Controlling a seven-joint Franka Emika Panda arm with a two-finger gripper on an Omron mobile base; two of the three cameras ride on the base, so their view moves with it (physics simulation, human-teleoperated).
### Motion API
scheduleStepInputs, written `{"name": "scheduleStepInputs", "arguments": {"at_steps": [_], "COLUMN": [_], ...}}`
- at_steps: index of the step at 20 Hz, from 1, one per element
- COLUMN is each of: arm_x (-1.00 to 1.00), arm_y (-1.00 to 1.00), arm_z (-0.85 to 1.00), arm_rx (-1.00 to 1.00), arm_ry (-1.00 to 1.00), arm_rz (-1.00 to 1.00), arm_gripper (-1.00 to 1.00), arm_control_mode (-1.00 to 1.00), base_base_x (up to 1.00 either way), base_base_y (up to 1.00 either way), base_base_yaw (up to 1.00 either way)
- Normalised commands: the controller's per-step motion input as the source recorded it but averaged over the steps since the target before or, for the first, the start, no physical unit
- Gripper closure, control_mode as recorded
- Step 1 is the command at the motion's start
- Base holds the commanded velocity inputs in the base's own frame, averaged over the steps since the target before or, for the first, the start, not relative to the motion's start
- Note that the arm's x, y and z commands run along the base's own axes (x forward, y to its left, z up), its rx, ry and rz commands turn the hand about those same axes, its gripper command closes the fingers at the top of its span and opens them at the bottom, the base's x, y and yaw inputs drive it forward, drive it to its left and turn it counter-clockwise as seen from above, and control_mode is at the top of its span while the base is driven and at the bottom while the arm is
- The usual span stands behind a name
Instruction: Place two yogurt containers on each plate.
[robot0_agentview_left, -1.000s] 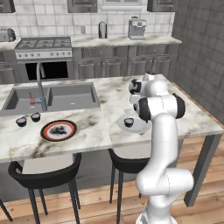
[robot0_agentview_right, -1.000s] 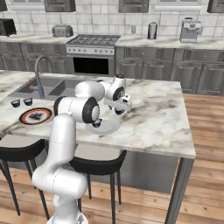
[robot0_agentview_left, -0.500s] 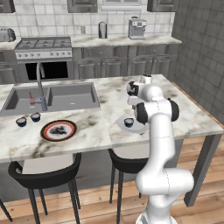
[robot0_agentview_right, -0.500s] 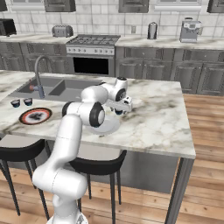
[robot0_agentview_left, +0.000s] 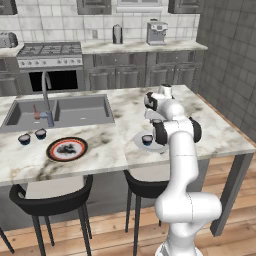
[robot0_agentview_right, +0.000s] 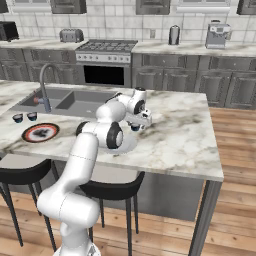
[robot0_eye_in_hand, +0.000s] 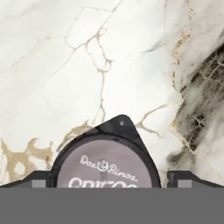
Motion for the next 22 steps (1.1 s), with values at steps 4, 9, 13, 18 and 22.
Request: {"name": "scheduleStepInputs", "arguments": {"at_steps": [4, 9, 13, 18, 22], "arm_x": [0.04, -0.20, -0.41, -0.42, -0.47], "arm_y": [0.00, 0.02, 0.05, 0.00, 0.00], "arm_z": [-0.14, -0.39, -0.32, -0.01, 0.20], "arm_rx": [0.00, -0.02, -0.01, 0.00, 0.00], "arm_ry": [0.00, 0.01, 0.01, -0.05, -0.19], "arm_rz": [0.00, 0.00, 0.00, 0.00, -0.05], "arm_gripper": [-1.00, 1.00, 1.00, 1.00, 1.00], "arm_control_mode": [-1.00, -1.00, -1.00, -1.00, -1.00], "base_base_x": [0.00, 0.00, 0.00, 0.00, 0.00], "base_base_y": [0.00, 0.00, 0.00, 0.00, 0.00], "base_base_yaw": [0.00, 0.00, 0.00, 0.00, 0.00]}}
